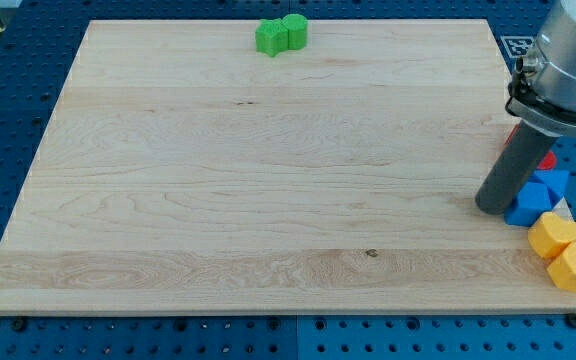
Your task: Slide the green circle to the red star
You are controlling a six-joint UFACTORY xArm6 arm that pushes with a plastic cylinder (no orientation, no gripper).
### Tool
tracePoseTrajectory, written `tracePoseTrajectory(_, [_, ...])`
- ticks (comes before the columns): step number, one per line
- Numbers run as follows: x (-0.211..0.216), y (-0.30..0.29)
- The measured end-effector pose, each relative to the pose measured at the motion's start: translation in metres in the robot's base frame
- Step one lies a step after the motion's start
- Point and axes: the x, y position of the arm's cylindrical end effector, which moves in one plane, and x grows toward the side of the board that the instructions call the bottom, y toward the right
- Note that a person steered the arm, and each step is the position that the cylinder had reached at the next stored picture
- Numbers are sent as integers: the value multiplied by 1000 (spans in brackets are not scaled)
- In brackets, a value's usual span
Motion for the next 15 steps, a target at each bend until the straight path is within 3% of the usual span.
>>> tracePoseTrajectory(2, [-8, -100])
tracePoseTrajectory(3, [-32, -176])
tracePoseTrajectory(6, [-176, -372])
tracePoseTrajectory(7, [-241, -397])
tracePoseTrajectory(8, [-284, -389])
tracePoseTrajectory(10, [-321, -286])
tracePoseTrajectory(14, [-295, -99])
tracePoseTrajectory(15, [-289, -95])
